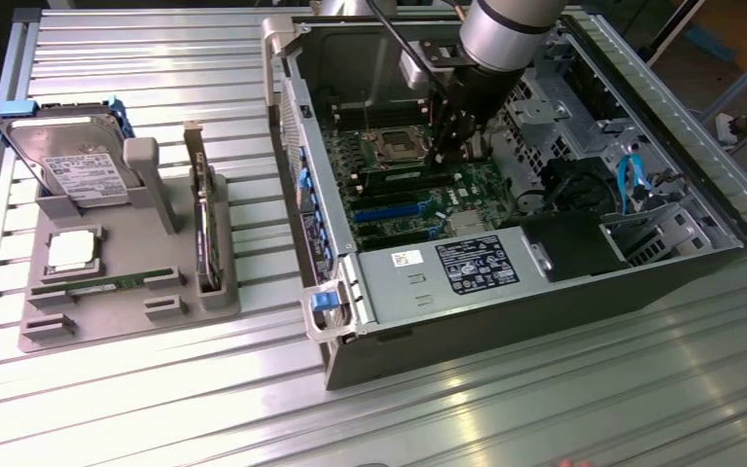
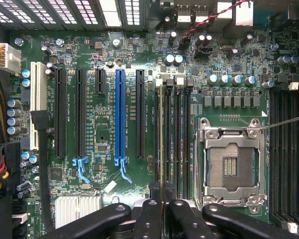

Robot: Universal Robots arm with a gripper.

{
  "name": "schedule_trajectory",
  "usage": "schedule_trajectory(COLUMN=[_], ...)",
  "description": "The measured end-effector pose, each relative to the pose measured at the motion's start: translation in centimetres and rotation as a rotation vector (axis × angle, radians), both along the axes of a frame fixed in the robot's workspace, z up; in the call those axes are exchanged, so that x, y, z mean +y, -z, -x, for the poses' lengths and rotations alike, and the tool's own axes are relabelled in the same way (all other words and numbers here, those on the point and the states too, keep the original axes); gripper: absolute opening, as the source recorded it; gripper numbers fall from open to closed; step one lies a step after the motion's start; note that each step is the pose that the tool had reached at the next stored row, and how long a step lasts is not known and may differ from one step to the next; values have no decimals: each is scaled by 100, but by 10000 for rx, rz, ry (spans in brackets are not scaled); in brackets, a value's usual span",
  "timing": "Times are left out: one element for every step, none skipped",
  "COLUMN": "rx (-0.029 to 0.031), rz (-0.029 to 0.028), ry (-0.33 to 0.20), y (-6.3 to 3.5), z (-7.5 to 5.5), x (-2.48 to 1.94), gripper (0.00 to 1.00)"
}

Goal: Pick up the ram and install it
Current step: 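Insert the ram into the slot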

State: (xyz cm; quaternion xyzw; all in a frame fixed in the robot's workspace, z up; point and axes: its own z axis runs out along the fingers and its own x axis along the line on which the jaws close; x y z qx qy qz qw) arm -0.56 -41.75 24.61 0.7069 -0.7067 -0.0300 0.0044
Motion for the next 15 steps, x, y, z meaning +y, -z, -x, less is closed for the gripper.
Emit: schedule_trajectory(rx=[0, 0, 0, 0, 1, 1, 0, 0, 0, 0, -1, 0, 0, 0, 0], rz=[0, 0, 0, 0, 0, 0, 0, 0, 0, 0, -2, -1, 0, 0, 0], ry=[0, 0, 1, 5, 13, 36, 50, 77, 101, 135, 174, 190, 189, 189, 190], y=[0, 1, 1, 1, 2, 2, 2, 3, 4, 4, 5, 5, 4, 4, 4], z=[0, 0, 0, 0, 0, 0, 0, 0, 0, 0, 0, 1, 1, 1, 9], x=[0, 0, 0, 0, 0, 0, 0, 0, 0, 0, 0, 0, 0, -1, 0], gripper=[12, 12, 12, 12, 12, 12, 12, 12, 12, 12, 12, 12, 12, 12, 12])
